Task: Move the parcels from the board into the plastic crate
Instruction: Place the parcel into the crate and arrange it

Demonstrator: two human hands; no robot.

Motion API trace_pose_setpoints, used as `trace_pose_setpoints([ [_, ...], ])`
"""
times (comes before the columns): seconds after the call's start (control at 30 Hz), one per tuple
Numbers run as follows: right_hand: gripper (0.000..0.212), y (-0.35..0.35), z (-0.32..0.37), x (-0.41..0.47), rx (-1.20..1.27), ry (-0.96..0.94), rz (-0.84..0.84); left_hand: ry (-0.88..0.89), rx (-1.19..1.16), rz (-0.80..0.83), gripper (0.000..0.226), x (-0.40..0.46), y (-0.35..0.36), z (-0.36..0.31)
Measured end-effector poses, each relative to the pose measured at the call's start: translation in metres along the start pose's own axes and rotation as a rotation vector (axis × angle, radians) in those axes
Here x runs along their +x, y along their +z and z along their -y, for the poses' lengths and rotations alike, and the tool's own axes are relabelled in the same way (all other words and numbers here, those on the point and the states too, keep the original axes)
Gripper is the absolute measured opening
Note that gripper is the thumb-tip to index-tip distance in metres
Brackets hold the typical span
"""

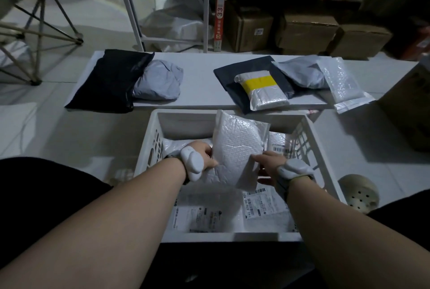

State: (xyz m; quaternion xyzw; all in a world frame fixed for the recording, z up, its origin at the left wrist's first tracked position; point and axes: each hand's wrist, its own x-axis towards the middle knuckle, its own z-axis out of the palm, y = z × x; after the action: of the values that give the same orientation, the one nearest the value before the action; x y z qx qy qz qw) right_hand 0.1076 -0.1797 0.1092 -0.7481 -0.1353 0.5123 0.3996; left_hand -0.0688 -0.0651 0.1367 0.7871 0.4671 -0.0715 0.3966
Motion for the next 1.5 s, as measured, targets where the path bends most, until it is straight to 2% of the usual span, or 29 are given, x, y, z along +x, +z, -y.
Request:
trace_pose_setpoints([
  [0.03, 0.018, -0.002, 0.0, 0.0, -0.004, 0.0, 0.001, -0.013, 0.009, -0.02, 0.012, 0.001, 0.001, 0.0],
  [0.13, 0.019, -0.004, -0.001, 0.0, 0.022, 0.012, 0.016, -0.042, 0.005, -0.084, 0.03, 0.004, 0.001, 0.0],
  [0.23, 0.016, -0.004, 0.002, -0.003, 0.068, 0.015, 0.019, -0.027, 0.01, -0.1, 0.033, 0.004, 0.0, -0.003],
  [0.3, 0.021, -0.005, 0.004, -0.002, 0.122, 0.013, 0.005, -0.024, 0.008, -0.095, 0.029, 0.004, 0.001, -0.005],
  [0.37, 0.032, -0.006, 0.005, -0.003, 0.138, 0.011, 0.0, -0.028, -0.008, -0.114, 0.01, 0.005, 0.001, -0.008],
  [0.43, 0.038, -0.006, 0.005, -0.002, 0.108, 0.004, 0.007, -0.04, -0.021, -0.133, 0.027, 0.006, -0.001, -0.012],
  [0.53, 0.021, -0.003, 0.007, -0.005, 0.163, -0.022, 0.01, -0.041, -0.065, -0.168, 0.047, 0.006, 0.0, -0.016],
  [0.77, 0.02, 0.001, 0.018, -0.003, 0.309, -0.101, 0.018, 0.007, -0.219, -0.221, 0.06, 0.009, 0.0, -0.021],
  [0.9, 0.021, 0.0, 0.019, 0.003, 0.318, -0.082, -0.014, 0.015, -0.138, -0.217, 0.059, 0.009, 0.001, -0.027],
  [1.03, 0.023, -0.001, 0.02, 0.009, 0.279, -0.055, -0.085, 0.075, -0.033, -0.146, 0.058, 0.006, 0.006, -0.035],
  [1.2, 0.034, -0.004, 0.026, 0.015, 0.267, -0.033, -0.115, 0.168, 0.171, 0.016, 0.085, 0.006, 0.012, -0.042],
  [1.27, 0.03, -0.004, 0.028, 0.014, 0.317, -0.011, -0.101, 0.189, 0.24, 0.033, 0.091, 0.006, 0.012, -0.043],
  [1.33, 0.033, -0.005, 0.031, 0.014, 0.35, 0.016, -0.075, 0.213, 0.264, 0.01, 0.086, 0.004, 0.01, -0.043],
  [1.43, 0.051, -0.003, 0.035, 0.015, 0.338, 0.023, -0.084, 0.241, 0.196, -0.05, 0.069, 0.002, 0.005, -0.04],
  [1.5, 0.049, 0.001, 0.04, 0.014, 0.321, 0.009, -0.089, 0.253, 0.157, -0.084, 0.061, 0.002, 0.001, -0.037],
])
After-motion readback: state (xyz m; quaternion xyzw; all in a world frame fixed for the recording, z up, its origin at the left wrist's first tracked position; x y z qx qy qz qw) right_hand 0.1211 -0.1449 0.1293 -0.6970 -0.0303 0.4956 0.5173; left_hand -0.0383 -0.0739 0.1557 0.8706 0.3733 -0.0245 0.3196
